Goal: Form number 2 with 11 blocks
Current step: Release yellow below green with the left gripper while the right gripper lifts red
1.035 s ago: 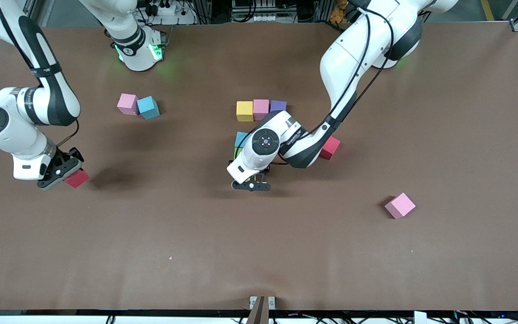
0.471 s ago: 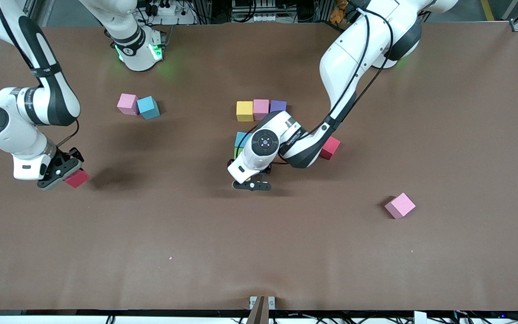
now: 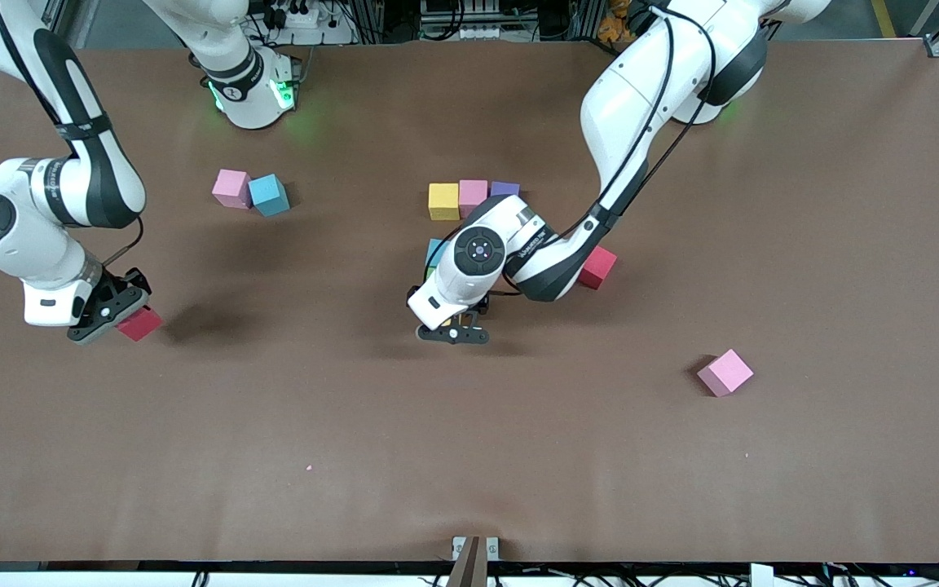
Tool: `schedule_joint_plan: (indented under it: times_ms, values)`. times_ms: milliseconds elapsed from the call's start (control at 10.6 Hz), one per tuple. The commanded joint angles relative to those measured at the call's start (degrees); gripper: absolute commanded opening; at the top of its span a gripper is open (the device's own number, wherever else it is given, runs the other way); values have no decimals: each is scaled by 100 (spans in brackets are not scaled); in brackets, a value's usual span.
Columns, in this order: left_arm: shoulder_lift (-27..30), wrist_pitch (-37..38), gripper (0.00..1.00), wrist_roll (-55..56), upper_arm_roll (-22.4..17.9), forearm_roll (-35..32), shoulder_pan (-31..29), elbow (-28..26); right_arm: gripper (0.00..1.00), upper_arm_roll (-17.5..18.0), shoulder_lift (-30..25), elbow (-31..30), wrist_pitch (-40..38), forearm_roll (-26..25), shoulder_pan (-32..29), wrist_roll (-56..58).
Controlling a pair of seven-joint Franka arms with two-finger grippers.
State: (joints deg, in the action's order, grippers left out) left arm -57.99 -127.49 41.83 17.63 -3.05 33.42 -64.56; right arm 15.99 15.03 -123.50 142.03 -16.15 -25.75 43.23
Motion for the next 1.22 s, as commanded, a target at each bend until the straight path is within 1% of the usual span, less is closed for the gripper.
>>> schedule_joint_plan:
  times_ms: [0,282,565,847,941,1130]
  values:
    - [122,110,100,70,-76,111,50,-12,46,36,-79,185,-253,-37,349,-43]
    - [122,110,100,62,-76,111,50,-4,46,28,-97,317,-281,15,1201,-122]
    - [349,119,100,88,-84,120,-2,-12,46,27,-36,414,-272,331,1704,-131]
    - [788,671,100,210,-111,59,-169,-21,46,36,-18,423,-263,367,1907,-122]
    - [964,960,100,289,-163,41,-282,-47,46,36,-18,432,-272,437,2064,-122]
    - [1263,1593,100,290,-338,32,-458,-47,46,10,17,659,-263,604,2747,-139]
